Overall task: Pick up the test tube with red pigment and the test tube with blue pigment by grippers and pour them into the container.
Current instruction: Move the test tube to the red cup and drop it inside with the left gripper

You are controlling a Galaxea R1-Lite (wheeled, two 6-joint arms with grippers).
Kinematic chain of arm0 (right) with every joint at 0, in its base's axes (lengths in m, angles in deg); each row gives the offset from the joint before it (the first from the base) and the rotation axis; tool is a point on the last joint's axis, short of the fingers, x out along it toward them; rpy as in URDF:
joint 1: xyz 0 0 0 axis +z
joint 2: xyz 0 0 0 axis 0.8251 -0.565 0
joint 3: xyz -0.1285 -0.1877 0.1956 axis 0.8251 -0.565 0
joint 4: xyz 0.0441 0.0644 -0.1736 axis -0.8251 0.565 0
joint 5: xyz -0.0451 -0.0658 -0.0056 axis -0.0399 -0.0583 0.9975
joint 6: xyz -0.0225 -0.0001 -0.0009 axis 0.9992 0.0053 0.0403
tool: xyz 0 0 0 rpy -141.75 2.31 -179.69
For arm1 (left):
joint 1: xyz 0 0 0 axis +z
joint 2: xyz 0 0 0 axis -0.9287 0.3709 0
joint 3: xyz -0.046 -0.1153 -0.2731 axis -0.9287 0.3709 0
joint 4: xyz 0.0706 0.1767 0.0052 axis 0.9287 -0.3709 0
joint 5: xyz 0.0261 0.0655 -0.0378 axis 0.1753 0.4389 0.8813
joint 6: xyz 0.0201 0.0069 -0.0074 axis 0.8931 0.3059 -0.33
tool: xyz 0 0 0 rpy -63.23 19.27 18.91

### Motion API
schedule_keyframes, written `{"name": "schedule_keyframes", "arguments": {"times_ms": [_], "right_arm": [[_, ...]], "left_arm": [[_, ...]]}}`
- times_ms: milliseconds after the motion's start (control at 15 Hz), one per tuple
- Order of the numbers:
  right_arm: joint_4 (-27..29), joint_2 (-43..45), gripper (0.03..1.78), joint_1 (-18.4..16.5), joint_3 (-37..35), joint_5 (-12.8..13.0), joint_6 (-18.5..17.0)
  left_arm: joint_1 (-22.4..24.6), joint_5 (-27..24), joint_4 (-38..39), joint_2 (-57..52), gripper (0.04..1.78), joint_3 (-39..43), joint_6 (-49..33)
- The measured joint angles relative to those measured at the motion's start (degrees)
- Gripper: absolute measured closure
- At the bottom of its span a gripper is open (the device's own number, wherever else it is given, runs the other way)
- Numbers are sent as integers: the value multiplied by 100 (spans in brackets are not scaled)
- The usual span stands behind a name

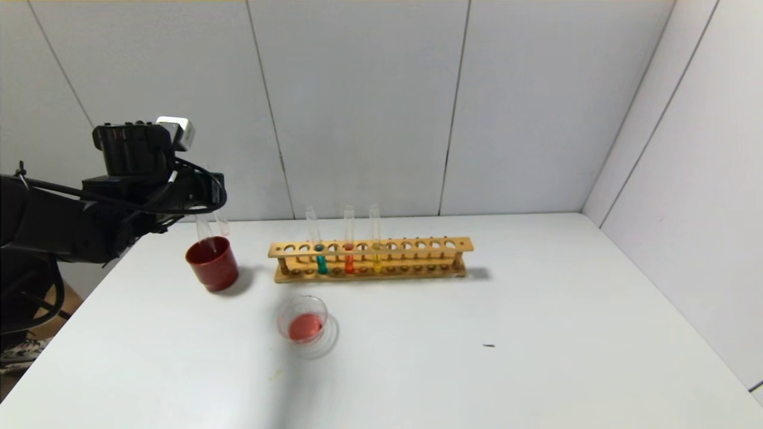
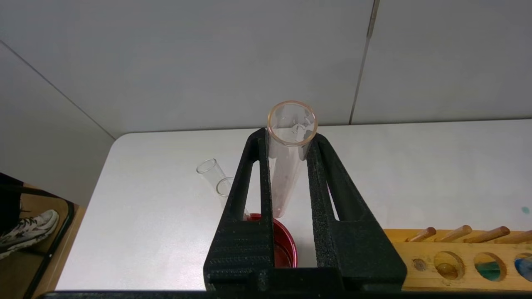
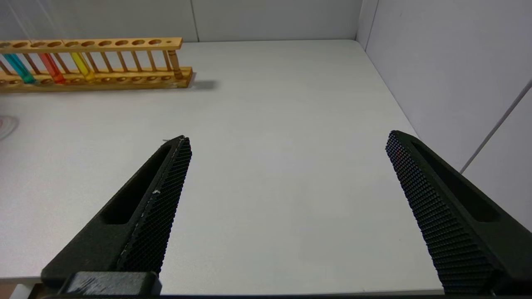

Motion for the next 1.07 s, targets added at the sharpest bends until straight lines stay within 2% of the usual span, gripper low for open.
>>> {"name": "schedule_keyframes", "arguments": {"times_ms": [400,800,1067], "right_arm": [[0,0,10,0,0,0,-2],[-2,0,10,0,0,-2,-2],[-2,0,10,0,0,-2,-2]], "left_arm": [[2,-11,-510,-588,151,67,29],[80,-20,-536,-877,151,469,21],[149,-212,-499,-872,151,701,-28]]}}
